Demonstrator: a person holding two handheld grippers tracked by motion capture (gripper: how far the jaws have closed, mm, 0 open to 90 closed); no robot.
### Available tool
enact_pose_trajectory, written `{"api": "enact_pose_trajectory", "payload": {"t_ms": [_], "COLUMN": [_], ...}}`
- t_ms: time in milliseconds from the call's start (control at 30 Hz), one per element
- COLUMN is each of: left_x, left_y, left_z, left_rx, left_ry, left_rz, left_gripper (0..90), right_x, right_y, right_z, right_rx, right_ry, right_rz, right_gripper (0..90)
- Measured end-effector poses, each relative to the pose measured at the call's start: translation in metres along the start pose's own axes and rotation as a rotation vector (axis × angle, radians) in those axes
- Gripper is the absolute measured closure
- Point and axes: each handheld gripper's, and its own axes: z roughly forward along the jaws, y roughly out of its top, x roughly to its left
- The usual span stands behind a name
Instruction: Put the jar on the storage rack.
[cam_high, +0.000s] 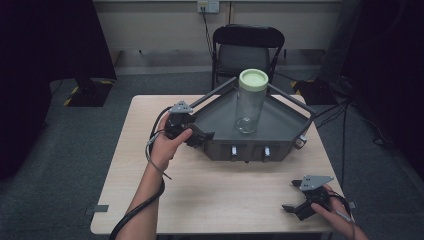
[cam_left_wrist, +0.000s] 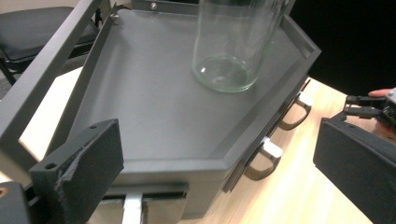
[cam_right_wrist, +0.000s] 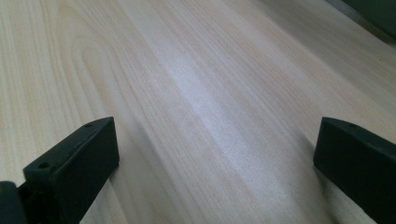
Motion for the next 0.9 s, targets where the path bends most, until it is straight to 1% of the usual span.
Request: {"api": "enact_pose_trajectory", "payload": {"t_ms": [200, 267, 433, 467, 500, 767, 900], "left_x": [0.003, 0.003, 0.005, 0.005, 0.006, 0.010, 0.011], "left_y": [-0.010, -0.014, -0.024, -0.024, -0.028, -0.047, -0.055], "left_z": [-0.005, -0.007, -0.011, -0.011, -0.013, -0.017, -0.020], "left_rx": [-0.002, -0.001, 0.000, 0.000, 0.001, 0.013, 0.017], "left_ry": [0.000, 0.001, 0.009, 0.009, 0.012, 0.022, 0.029], "left_rz": [-0.007, -0.001, -0.005, -0.005, -0.006, -0.023, -0.025], "left_gripper": [0.9, 0.9, 1.0, 1.0, 1.0, 1.2, 1.4], "right_x": [0.000, 0.000, 0.000, 0.000, 0.000, 0.000, 0.000], "right_y": [0.000, 0.000, 0.000, 0.000, 0.000, 0.000, 0.000], "right_z": [0.000, 0.000, 0.000, 0.000, 0.000, 0.000, 0.000], "right_rx": [0.000, 0.000, 0.000, 0.000, 0.000, 0.000, 0.000], "right_ry": [0.000, 0.000, 0.000, 0.000, 0.000, 0.000, 0.000], "right_rz": [0.000, 0.000, 0.000, 0.000, -0.001, 0.000, 0.000], "right_gripper": [0.0, 0.0, 0.0, 0.0, 0.0, 0.0, 0.0]}}
